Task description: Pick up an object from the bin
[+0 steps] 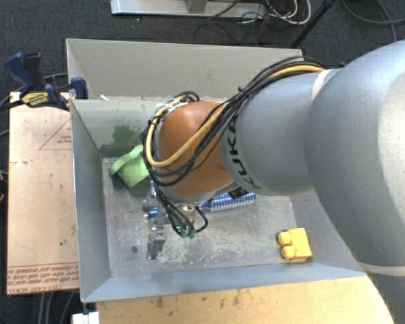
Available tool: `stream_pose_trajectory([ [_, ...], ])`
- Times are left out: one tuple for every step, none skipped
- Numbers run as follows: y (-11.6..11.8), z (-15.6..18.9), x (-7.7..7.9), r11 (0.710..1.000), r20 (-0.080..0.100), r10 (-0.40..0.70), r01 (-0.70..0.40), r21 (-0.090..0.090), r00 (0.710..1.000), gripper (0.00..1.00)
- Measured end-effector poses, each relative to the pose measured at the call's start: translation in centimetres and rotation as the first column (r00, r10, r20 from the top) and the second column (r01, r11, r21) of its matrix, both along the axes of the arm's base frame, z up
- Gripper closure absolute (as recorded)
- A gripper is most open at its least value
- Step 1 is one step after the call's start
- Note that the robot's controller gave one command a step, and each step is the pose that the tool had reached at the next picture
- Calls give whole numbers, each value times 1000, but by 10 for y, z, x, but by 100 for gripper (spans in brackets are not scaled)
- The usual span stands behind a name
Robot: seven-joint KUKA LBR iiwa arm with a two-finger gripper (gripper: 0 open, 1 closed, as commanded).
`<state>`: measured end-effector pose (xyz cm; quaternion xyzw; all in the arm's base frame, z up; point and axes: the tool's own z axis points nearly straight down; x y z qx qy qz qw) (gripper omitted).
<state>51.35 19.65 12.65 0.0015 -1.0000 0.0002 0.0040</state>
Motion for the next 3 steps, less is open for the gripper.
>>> stream_pose_trajectory([
  [-100,-52,53,987,14,161,-161,5,987,0],
  [-115,-26,51,971,12,241,-241,1,970,0],
  [-166,-22,62,879,11,477,-477,-2,879,0],
])
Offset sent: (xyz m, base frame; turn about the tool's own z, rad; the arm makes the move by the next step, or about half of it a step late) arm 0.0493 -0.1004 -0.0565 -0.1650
